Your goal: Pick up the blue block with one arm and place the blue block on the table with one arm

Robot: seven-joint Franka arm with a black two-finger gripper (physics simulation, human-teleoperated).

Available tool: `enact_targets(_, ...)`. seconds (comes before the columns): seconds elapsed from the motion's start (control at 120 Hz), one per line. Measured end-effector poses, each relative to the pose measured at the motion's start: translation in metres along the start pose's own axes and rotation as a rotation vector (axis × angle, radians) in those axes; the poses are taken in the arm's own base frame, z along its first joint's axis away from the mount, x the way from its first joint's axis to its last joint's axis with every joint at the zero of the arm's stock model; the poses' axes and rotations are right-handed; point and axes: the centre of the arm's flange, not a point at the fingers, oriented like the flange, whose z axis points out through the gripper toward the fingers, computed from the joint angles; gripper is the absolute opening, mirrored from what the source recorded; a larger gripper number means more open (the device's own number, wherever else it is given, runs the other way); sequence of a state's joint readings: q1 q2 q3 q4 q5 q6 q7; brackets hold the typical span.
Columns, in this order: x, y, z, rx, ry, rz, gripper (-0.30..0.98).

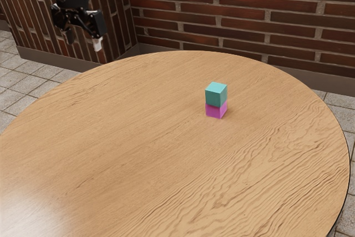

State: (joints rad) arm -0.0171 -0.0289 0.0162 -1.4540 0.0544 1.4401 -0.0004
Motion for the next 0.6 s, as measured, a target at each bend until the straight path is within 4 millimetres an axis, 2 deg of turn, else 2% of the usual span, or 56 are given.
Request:
enact_targets(0.167,-0.007,-0.011,-0.002,0.012,-0.040,-0.020,0.69)
enact_targets(0.192,-0.010,-0.013,-0.019,0.011,-0.011,-0.025,0.69)
enact_targets(0.225,-0.019,-0.017,-0.065,0.009,0.075,-0.035,0.69)
enact_targets(0.25,-0.026,-0.019,-0.087,0.008,0.115,-0.040,0.69)
enact_targets(0.275,-0.029,-0.020,-0.098,0.006,0.133,-0.043,0.69)
enact_targets(0.308,-0.028,-0.021,-0.102,0.004,0.135,-0.044,0.69)
enact_targets(0.392,-0.022,-0.019,-0.101,-0.001,0.127,-0.042,0.69)
enact_targets(0.483,0.001,-0.012,-0.078,-0.005,0.094,-0.029,0.69)
enact_targets(0.533,0.016,0.002,-0.062,-0.010,0.074,-0.003,0.69)
enact_targets(0.6,0.036,0.030,-0.040,-0.023,0.062,0.045,0.69)
